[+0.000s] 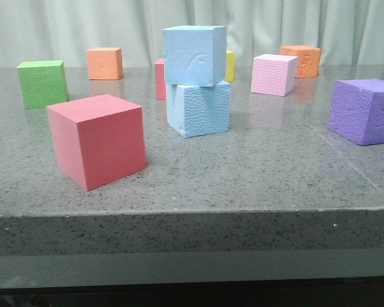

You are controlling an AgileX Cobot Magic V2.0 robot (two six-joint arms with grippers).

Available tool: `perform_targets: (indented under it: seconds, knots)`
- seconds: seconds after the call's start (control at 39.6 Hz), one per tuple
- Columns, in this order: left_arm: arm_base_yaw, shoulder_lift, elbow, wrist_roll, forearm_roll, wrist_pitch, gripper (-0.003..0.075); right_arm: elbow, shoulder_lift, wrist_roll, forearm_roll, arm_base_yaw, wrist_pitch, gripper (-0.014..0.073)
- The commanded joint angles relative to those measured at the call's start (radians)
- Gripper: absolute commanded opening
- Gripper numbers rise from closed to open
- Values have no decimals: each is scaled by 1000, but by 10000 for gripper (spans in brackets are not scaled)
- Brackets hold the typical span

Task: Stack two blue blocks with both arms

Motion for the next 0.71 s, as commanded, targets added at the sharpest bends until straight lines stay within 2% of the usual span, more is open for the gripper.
perform_targets:
  seconds: [0.0, 0.25, 0.68]
  knots:
    - [0, -102, 58, 2, -3, -146, -20, -25, 2, -8, -4, -5, -83, -67]
    - [0, -296, 153, 2, -3, -157, -20, -25, 2, -8, -4, -5, -83, -67]
    - [0, -304, 153, 2, -3, -168, -20, -25, 2, -8, -4, -5, -83, -67]
